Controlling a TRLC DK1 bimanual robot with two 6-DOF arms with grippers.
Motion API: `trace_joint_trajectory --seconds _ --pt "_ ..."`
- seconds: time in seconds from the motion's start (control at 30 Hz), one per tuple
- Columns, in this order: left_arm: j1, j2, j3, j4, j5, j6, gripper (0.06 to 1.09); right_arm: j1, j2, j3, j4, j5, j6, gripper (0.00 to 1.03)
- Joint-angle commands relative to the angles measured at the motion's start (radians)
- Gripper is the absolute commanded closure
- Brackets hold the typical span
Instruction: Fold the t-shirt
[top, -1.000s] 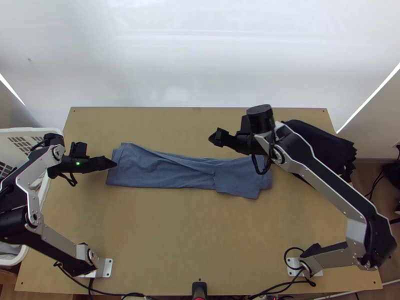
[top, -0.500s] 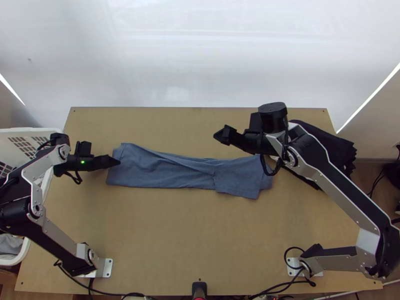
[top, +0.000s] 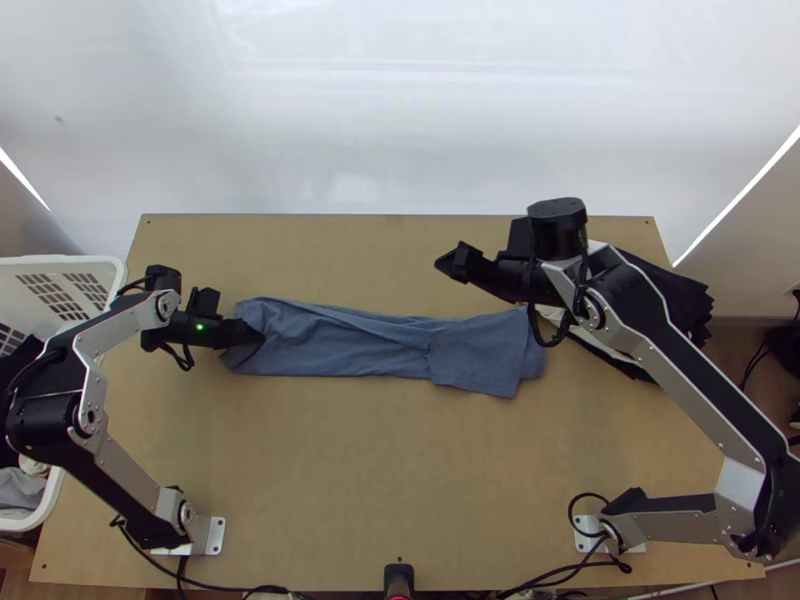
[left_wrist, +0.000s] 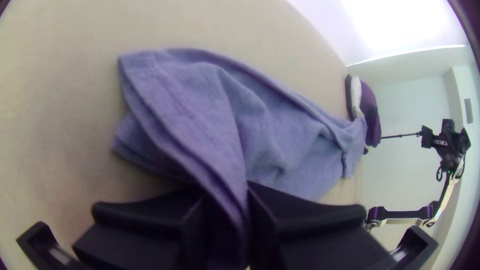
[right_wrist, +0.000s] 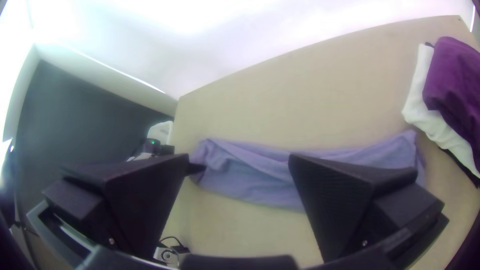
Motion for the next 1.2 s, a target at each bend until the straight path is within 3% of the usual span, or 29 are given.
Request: trace_joint_trajectory --seconds 0.0,0.1,0.3,0.53,0.77,0.93,1.17 --pt "0.084 -0.077 -0.035 0.044 0.009 -0.055 1.05 -0.039 -0.010 -0.005 -0.019 0.001 -0.007 0.12" --pt "0.216 -0.126 -0.033 0.038 0.009 -0.035 1.05 -0.058 -0.021 -0.020 -0.019 -0.005 -0.008 0.12" --pt "0.474 -0.086 0.123 -0.218 0.011 0.199 1.05 -0.081 -0.033 -0.045 -0.017 -0.012 -0.010 0.12" --pt "0.537 -0.054 0.297 -0.395 0.003 0.219 1.05 -0.079 -0.050 -0.080 -0.017 -0.013 -0.010 0.12" --pt "0.172 -0.277 0.317 -0.401 -0.015 -0.046 1.05 -0.075 -0.061 -0.096 -0.017 -0.015 -0.005 0.12" --pt "-0.278 -0.255 0.422 -0.390 -0.132 -0.262 1.05 -0.076 -0.071 -0.089 -0.017 -0.015 -0.005 0.12" --pt "-0.536 -0.139 0.533 -0.358 -0.205 -0.371 1.05 -0.090 -0.070 -0.068 -0.014 -0.015 -0.007 0.12"
